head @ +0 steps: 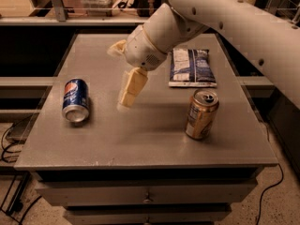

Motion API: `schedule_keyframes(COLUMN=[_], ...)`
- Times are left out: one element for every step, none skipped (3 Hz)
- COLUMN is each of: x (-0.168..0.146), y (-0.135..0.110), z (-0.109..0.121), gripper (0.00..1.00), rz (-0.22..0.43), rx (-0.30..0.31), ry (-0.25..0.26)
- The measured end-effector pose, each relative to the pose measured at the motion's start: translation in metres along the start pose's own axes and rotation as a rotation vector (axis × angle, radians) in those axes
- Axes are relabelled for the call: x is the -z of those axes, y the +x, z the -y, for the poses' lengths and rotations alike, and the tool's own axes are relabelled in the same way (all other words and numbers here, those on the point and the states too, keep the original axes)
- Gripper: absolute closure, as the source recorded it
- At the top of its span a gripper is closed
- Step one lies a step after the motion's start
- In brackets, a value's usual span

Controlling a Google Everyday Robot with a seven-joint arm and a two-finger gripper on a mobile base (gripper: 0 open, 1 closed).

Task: Pick pepsi can

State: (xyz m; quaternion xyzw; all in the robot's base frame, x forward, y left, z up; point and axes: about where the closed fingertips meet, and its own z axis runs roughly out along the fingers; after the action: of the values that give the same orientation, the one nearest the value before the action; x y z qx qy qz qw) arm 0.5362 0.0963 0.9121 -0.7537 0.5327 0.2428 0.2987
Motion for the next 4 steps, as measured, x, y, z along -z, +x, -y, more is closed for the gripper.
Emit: schedule_keyframes(x=[-0.019, -0.043, -0.065, -0.088], y=[-0.009, -0.024, -0.036, -0.044], z=[0.002, 0.008, 0.014, 0.017], gripper=[0.00, 0.00, 0.00, 0.00], rz=[0.049, 0.108, 0.167, 0.218], rx=[-0.012, -0.008, -0.010, -0.015], ry=[-0.023, -0.062, -0.091, -0.121])
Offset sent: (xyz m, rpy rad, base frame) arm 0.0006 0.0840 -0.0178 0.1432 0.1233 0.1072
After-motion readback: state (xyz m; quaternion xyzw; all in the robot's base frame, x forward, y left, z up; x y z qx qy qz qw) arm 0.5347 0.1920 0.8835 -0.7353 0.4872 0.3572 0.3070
